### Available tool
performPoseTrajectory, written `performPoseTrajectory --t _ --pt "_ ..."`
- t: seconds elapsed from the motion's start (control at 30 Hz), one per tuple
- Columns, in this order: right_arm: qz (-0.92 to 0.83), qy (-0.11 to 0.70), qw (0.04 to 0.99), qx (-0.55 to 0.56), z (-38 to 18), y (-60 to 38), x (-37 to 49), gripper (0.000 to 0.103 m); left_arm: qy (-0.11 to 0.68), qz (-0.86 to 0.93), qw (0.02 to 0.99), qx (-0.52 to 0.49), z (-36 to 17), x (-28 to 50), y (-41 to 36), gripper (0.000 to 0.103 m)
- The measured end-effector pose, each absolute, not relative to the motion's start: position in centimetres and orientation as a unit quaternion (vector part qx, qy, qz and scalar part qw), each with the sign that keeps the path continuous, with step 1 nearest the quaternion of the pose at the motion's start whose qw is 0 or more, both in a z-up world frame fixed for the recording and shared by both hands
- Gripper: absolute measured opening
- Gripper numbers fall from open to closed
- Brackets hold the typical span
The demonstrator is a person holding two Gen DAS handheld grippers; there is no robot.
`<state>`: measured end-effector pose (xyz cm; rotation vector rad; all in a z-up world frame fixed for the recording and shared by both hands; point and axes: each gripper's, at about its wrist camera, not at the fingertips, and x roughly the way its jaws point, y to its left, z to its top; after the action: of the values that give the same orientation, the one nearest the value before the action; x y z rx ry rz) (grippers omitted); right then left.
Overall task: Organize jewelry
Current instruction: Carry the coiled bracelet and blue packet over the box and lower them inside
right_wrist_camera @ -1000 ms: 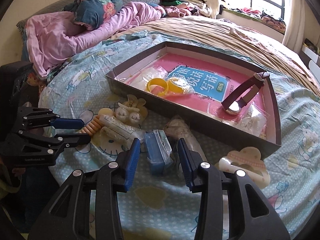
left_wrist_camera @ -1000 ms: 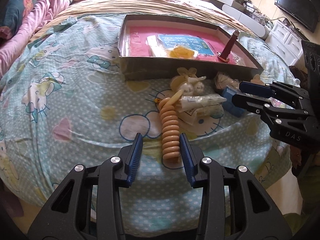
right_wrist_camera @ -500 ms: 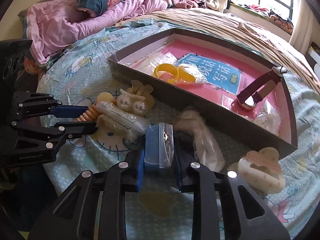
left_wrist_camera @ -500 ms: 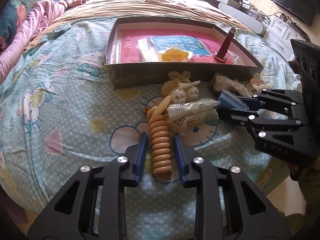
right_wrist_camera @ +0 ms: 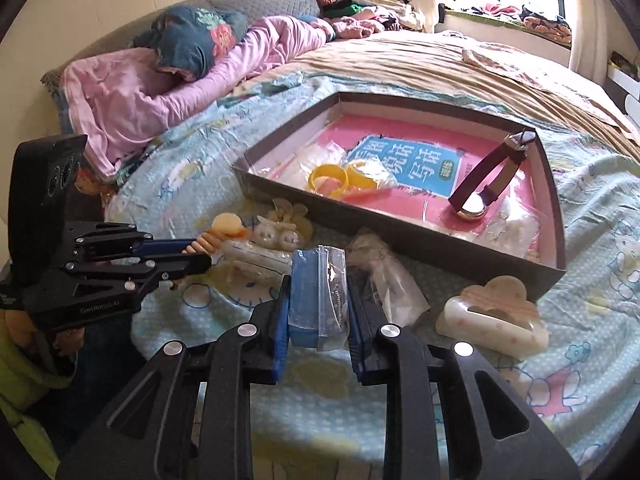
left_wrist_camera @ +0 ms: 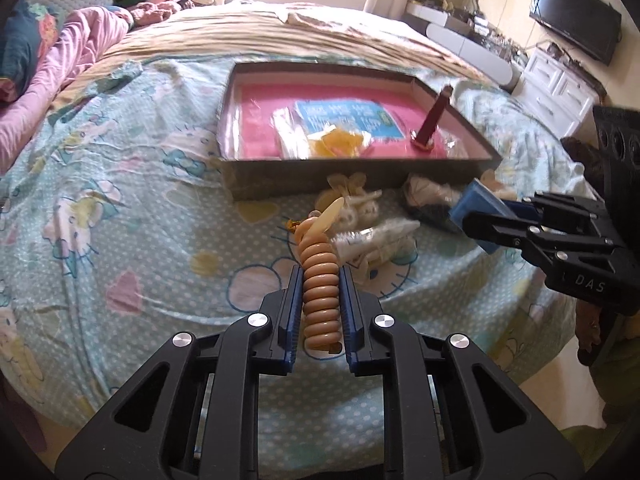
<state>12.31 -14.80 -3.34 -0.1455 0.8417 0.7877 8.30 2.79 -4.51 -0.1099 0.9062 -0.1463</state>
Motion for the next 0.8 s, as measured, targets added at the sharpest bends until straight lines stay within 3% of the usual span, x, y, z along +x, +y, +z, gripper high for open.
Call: performPoseTrajectory --t 0.8 --pt "0.337 0.353 0.873 -0.024 0.0 -17.7 14.0 0.023 0.386 -0.027 0.918 -0.087 -0.9 8.1 6.7 0.011"
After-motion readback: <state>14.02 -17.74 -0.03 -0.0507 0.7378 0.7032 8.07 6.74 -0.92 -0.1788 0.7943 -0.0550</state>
